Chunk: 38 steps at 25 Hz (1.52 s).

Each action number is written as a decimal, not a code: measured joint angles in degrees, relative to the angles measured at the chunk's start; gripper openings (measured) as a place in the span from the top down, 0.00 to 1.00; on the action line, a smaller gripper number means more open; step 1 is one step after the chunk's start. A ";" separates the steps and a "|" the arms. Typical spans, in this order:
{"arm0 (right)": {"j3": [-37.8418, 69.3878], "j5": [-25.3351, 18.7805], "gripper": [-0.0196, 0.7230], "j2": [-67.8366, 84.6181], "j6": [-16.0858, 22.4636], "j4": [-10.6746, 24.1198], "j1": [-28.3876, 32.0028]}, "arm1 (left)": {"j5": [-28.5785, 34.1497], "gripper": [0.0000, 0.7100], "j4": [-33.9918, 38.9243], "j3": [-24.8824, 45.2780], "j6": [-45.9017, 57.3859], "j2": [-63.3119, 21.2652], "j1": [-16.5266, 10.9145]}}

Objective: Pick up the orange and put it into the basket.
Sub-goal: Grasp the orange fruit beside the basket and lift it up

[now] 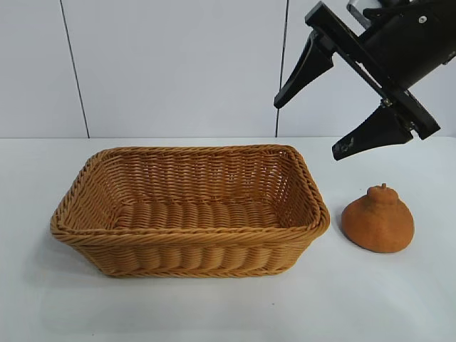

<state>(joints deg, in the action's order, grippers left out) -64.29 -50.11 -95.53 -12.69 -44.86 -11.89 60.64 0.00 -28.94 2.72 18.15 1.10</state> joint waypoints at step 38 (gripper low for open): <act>-11.19 -7.66 0.17 -11.71 13.04 31.60 10.17 | 0.25 0.10 0.00 0.15 0.00 -18.39 0.00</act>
<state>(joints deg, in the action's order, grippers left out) -75.48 -57.76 -107.25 0.36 -13.26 -1.72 60.89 0.00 -28.79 2.72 -0.24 1.10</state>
